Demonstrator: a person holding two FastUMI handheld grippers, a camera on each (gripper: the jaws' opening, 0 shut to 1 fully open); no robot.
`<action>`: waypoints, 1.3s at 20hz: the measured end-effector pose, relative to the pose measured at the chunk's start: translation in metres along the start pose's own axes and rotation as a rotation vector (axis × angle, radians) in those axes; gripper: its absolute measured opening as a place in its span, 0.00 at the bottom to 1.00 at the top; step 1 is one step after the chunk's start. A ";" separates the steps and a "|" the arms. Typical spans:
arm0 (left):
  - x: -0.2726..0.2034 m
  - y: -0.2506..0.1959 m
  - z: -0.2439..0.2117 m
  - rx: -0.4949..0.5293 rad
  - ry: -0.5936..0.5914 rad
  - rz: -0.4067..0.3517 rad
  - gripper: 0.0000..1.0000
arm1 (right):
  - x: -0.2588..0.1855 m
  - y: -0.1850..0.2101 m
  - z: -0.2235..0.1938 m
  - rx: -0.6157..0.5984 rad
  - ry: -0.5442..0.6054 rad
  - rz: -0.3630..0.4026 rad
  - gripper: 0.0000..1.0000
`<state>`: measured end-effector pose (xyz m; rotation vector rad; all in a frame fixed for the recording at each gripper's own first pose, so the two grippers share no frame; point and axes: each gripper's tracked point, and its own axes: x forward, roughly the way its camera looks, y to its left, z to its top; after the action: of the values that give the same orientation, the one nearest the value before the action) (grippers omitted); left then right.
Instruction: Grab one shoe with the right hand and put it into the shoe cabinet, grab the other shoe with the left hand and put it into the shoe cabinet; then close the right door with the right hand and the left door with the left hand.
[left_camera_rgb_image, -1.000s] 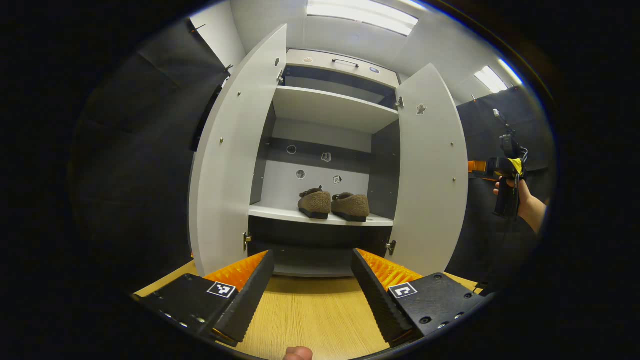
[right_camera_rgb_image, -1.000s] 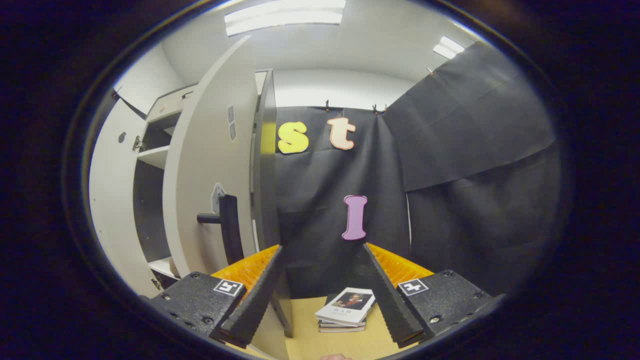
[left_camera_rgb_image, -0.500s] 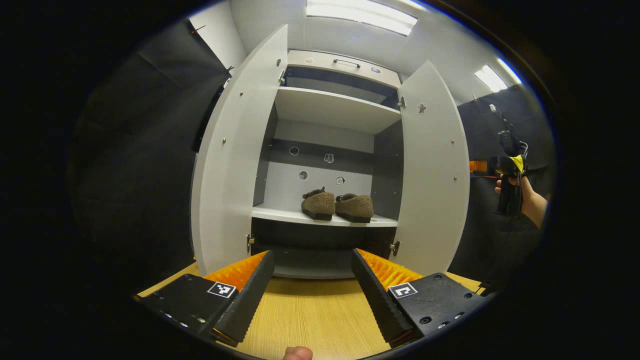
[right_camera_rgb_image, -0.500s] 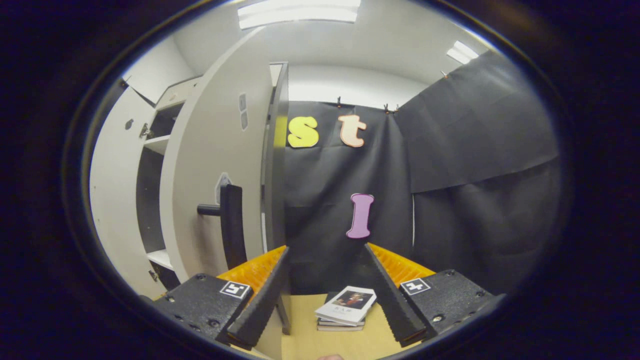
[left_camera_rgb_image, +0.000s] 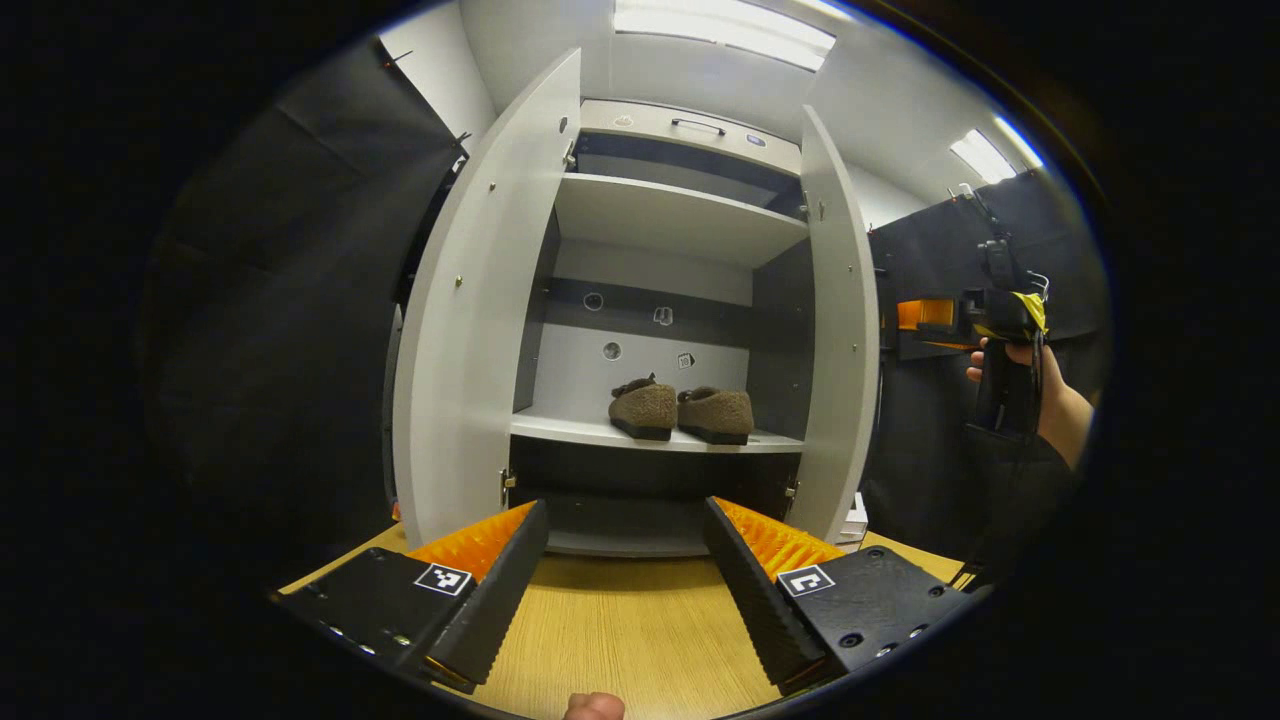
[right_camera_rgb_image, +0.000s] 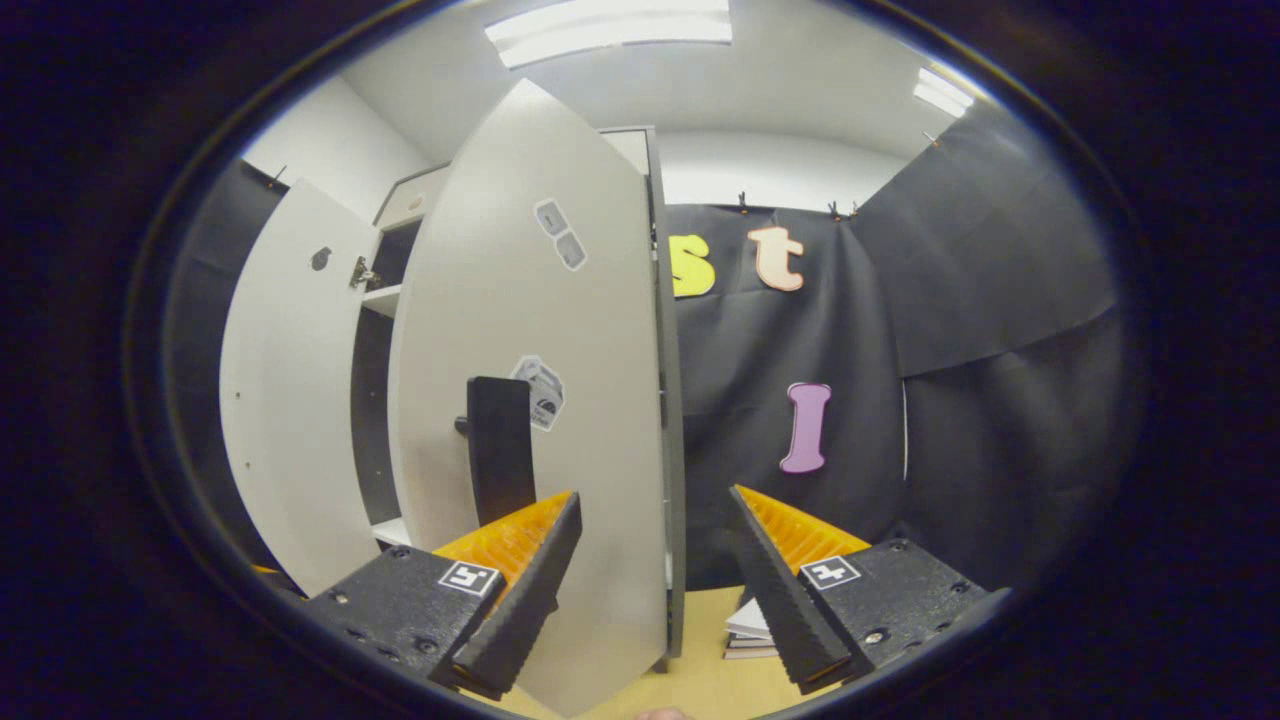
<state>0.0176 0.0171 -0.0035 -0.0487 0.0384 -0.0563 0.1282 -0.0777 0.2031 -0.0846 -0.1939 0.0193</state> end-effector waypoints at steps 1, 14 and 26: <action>-0.001 0.003 0.000 0.004 0.001 0.008 0.95 | 0.005 0.009 -0.002 0.000 0.001 0.015 0.94; -0.010 0.016 0.002 -0.002 0.008 0.042 0.95 | -0.007 0.048 0.002 -0.081 -0.030 0.036 0.96; -0.007 -0.015 0.003 -0.017 0.022 -0.049 0.95 | -0.114 0.057 -0.112 -0.080 0.051 -0.068 0.97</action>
<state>0.0103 0.0026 0.0007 -0.0662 0.0601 -0.1051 0.0372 -0.0330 0.0670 -0.1581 -0.1459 -0.0580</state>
